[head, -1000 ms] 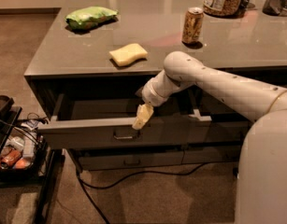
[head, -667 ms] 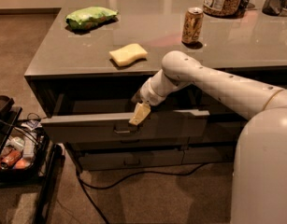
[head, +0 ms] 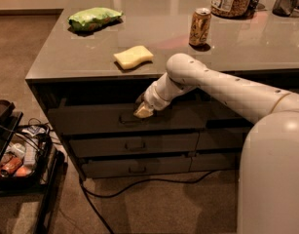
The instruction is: Close top drawer
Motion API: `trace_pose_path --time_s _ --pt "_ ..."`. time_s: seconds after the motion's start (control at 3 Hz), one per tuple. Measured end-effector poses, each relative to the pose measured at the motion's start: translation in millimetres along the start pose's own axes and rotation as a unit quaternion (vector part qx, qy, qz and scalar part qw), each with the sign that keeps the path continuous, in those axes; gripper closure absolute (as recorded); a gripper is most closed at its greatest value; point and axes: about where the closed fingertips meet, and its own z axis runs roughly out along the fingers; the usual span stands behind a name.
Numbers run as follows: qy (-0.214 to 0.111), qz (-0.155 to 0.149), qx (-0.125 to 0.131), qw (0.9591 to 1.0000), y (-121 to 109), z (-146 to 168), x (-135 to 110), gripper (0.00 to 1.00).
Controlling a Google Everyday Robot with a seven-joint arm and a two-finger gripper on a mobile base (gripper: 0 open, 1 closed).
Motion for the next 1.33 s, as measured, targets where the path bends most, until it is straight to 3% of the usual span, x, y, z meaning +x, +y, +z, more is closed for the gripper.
trace_pose_path --time_s 0.33,0.67,1.0,1.33 --pt "0.0 0.0 0.0 1.0 0.0 0.0 0.0 0.33" --pt "0.0 0.0 0.0 1.0 0.1 0.1 0.0 0.09" --pt "0.002 -0.002 -0.001 1.0 0.4 1.0 -0.9 0.0" --pt "0.015 -0.012 0.003 0.9998 4.8 -6.1 -9.7 0.0"
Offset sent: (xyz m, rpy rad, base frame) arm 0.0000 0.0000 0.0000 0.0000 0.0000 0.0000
